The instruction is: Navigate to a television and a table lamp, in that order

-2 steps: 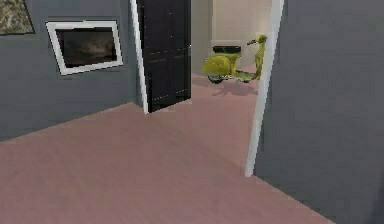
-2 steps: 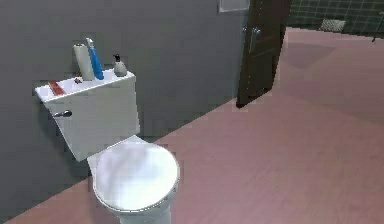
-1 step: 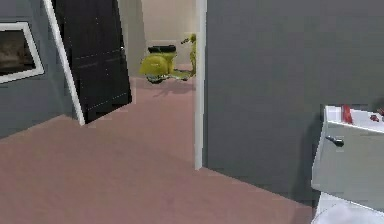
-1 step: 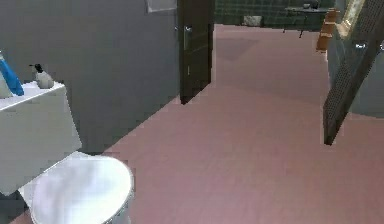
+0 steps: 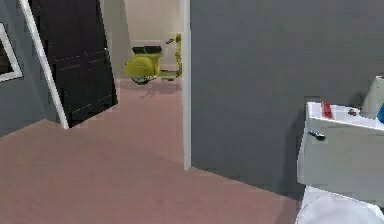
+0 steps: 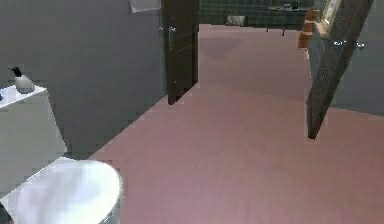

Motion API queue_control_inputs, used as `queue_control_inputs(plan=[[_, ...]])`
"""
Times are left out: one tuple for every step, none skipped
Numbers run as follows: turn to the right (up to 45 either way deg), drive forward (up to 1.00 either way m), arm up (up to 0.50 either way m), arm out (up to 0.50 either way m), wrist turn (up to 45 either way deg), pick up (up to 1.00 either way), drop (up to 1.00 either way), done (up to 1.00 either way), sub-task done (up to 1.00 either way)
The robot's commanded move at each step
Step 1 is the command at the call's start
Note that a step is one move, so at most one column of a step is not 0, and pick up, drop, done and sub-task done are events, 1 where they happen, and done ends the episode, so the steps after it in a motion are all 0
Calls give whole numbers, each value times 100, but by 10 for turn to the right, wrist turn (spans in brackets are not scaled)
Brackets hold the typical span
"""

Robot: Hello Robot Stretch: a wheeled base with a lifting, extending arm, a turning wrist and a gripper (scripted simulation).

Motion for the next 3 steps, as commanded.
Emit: queue_control_inputs(plan=[[0,25,0,0,0,0,0,0,0],[-120,0,0,0,0,0,0,0,0],[0,100,0,0,0,0,0,0,0]])
